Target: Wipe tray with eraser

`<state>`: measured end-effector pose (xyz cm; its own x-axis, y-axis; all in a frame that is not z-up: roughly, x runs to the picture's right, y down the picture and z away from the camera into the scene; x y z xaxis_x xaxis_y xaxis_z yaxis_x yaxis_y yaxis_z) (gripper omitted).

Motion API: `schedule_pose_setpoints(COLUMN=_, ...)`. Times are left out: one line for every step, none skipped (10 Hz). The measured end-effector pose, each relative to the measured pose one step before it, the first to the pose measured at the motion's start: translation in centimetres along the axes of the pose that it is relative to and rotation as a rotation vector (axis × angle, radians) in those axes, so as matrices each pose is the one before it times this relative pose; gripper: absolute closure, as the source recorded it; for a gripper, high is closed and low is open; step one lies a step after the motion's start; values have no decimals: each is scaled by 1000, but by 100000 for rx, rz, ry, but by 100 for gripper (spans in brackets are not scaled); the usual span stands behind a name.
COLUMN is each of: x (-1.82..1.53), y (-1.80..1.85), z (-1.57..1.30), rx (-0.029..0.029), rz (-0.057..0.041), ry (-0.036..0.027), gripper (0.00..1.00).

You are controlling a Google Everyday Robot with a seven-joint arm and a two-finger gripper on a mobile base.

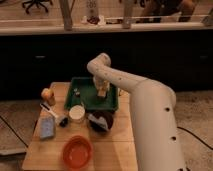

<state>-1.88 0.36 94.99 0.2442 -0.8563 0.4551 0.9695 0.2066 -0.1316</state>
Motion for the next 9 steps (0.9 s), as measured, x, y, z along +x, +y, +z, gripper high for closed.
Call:
schedule_pose_setpoints(x=-615, y=-611, z=164, rx=273, rz=-2084, ry=-888, gripper=100)
schedule_pose_setpoints(x=-635, y=-391, z=136, rx=110, rz=-1730, ry=-745, gripper=100)
schedule_pose_setpoints(x=-1373, y=-352, z=244, rx=-198, rz=-2628, ry=-1040, gripper=100)
schedule_pose_setpoints(x=-1001, y=-261, z=69, rx=127, rz=-1261, ry=-642, gripper=100)
schedule_pose_setpoints(x=-1086, y=-61, z=251, rx=-199, rz=-1424, ry=-1057, gripper=100)
schedule_pose_setpoints(x=-1254, y=0, z=340, rx=-341, rz=-1689, ry=-1406, gripper=100)
schedule_pose_setpoints(x=-1130, y=83, z=296, rx=-547, rz=-1076, ry=-1117, gripper=100)
schedule_pose_setpoints(x=-1253, y=316, z=285, rx=-889, rz=-868, ry=-1013, gripper=100)
schedule_pose_setpoints(x=-774, y=772, z=109, rx=-632, rz=603, ry=184, gripper=100)
